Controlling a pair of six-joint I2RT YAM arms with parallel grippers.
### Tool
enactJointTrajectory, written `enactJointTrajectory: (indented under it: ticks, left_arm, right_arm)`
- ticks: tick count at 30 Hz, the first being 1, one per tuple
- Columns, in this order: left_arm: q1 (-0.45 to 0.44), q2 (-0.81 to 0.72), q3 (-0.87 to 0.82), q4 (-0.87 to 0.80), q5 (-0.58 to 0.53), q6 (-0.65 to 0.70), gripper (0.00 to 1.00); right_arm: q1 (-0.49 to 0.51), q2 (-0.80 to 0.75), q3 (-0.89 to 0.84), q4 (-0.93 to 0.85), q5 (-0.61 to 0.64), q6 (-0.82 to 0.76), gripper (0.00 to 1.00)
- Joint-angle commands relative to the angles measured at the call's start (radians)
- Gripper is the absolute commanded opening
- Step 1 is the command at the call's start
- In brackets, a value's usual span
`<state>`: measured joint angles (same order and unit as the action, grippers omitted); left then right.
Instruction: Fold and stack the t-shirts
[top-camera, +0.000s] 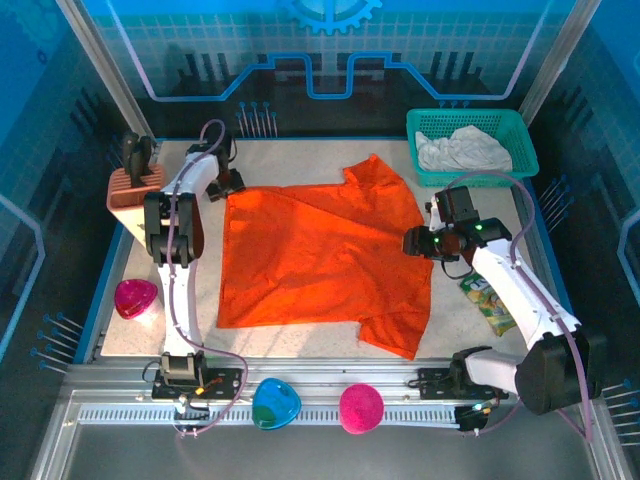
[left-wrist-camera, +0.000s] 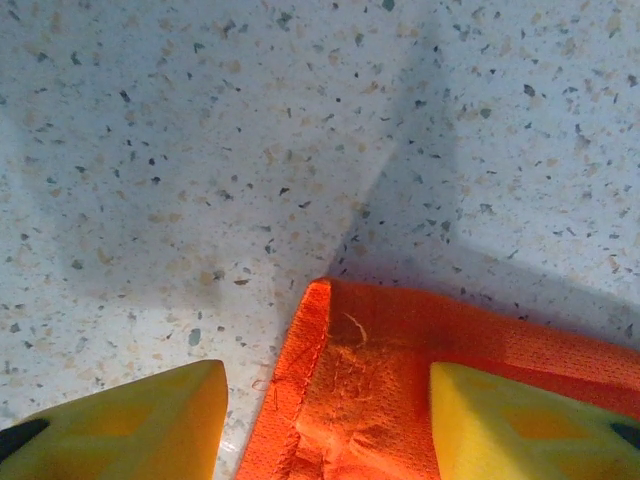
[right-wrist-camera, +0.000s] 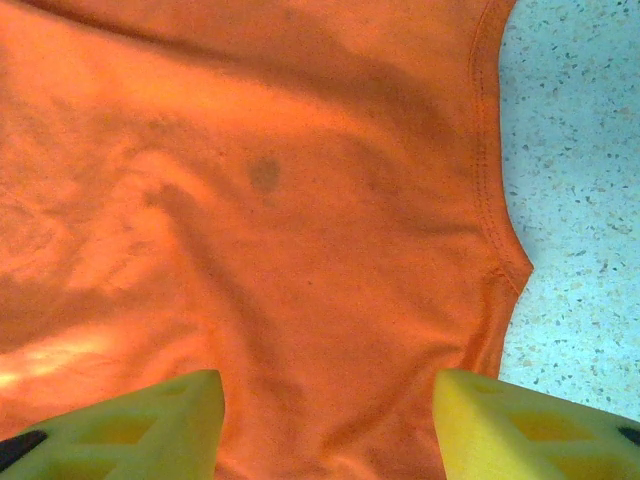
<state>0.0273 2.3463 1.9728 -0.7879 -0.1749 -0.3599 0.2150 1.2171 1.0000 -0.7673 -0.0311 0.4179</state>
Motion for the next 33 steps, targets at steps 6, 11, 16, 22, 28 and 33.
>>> enactJointTrajectory:
  ticks: [6, 11, 16, 22, 28, 33]
  left_arm:
    - [0.003, 0.008, 0.004, -0.011, 0.032, 0.019, 0.54]
    - [0.003, 0.028, 0.015, -0.002, 0.039, 0.023, 0.48]
    - [0.0, 0.059, 0.074, -0.01, 0.052, 0.034, 0.33]
    - [0.0, 0.078, 0.114, -0.021, 0.045, 0.053, 0.05]
    - [-0.011, -0.084, -0.097, 0.085, 0.077, 0.01, 0.0]
    - [-0.024, -0.273, -0.316, 0.18, 0.115, -0.053, 0.0]
  right_arm:
    - [-0.002, -0.017, -0.019, -0.02, 0.0, -0.001, 0.59]
    - [-0.001, -0.013, -0.015, -0.023, 0.002, -0.002, 0.59]
    - [-0.001, -0.002, 0.002, -0.026, 0.0, -0.01, 0.59]
    - [-0.002, 0.058, 0.058, -0.019, -0.027, -0.022, 0.59]
    - [0.009, 0.177, 0.162, 0.032, -0.063, -0.026, 0.6]
    - [0.032, 0.373, 0.327, 0.082, -0.056, -0.041, 0.6]
